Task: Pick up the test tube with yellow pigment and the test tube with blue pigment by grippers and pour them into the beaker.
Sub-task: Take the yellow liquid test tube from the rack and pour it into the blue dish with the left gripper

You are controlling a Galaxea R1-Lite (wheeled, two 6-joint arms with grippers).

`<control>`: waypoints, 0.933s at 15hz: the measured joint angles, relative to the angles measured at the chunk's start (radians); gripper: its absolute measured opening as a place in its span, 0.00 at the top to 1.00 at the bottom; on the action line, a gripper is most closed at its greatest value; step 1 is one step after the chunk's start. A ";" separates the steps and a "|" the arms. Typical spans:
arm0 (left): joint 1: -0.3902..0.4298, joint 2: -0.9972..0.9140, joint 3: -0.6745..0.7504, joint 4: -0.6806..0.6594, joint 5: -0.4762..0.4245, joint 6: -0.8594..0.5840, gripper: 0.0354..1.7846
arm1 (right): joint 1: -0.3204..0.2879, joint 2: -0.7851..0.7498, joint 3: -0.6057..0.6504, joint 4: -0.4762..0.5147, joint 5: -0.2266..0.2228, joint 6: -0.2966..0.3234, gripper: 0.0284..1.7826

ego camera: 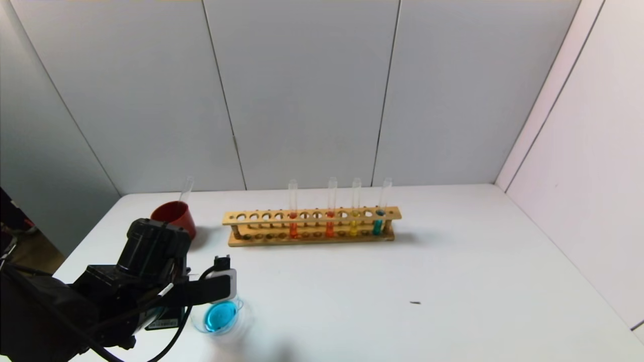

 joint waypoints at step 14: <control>-0.016 0.028 0.010 0.000 0.099 0.102 0.84 | 0.000 0.000 0.000 0.000 0.000 0.000 0.02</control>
